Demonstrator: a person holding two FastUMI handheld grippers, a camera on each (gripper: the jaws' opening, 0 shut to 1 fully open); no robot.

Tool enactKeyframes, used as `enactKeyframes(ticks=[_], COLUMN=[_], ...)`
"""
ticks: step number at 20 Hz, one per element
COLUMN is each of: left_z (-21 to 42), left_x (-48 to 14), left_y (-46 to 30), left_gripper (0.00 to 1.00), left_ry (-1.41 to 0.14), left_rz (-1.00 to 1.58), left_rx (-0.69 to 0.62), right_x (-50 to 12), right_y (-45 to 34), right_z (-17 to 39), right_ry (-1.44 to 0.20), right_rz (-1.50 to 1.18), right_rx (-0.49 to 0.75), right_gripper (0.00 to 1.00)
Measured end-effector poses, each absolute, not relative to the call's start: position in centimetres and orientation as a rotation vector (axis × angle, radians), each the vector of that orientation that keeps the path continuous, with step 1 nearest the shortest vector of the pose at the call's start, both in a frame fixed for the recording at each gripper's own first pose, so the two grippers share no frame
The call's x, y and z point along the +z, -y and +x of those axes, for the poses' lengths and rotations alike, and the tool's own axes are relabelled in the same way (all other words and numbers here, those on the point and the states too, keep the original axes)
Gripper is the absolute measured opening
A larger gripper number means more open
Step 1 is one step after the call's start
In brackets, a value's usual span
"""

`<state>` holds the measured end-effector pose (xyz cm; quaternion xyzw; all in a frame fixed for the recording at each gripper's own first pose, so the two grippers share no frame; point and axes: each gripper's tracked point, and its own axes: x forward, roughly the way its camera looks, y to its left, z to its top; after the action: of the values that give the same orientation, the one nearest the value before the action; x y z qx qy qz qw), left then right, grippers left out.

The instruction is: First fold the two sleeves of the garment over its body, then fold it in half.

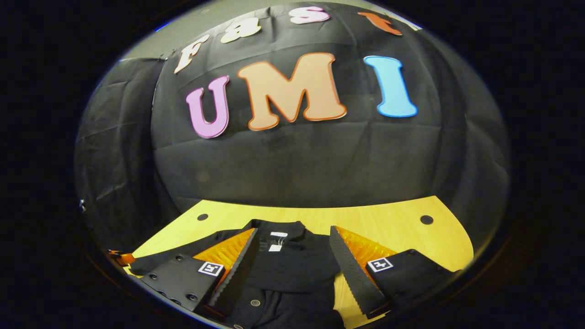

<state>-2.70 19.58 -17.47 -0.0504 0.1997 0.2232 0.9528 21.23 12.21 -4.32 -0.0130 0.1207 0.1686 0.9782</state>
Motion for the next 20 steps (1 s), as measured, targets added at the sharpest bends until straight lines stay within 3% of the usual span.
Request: enactKeyframes(ticks=[9,20], left_z=[-5.6,-7.6], left_x=[-21.7,-25.1], left_y=[-22.7,-24.6], left_gripper=[0.94,0.94], left_ry=[-0.491,-0.568], left_rz=[-0.049,-0.026], left_rx=[0.533,0.578], right_x=[-3.9,-3.9], right_y=[-1.5,2.6], right_z=[14.1,9.0], right_ry=[-0.209,-0.203], right_rz=[0.000,0.102], right_rx=[0.159,0.061], right_gripper=[0.98,0.97])
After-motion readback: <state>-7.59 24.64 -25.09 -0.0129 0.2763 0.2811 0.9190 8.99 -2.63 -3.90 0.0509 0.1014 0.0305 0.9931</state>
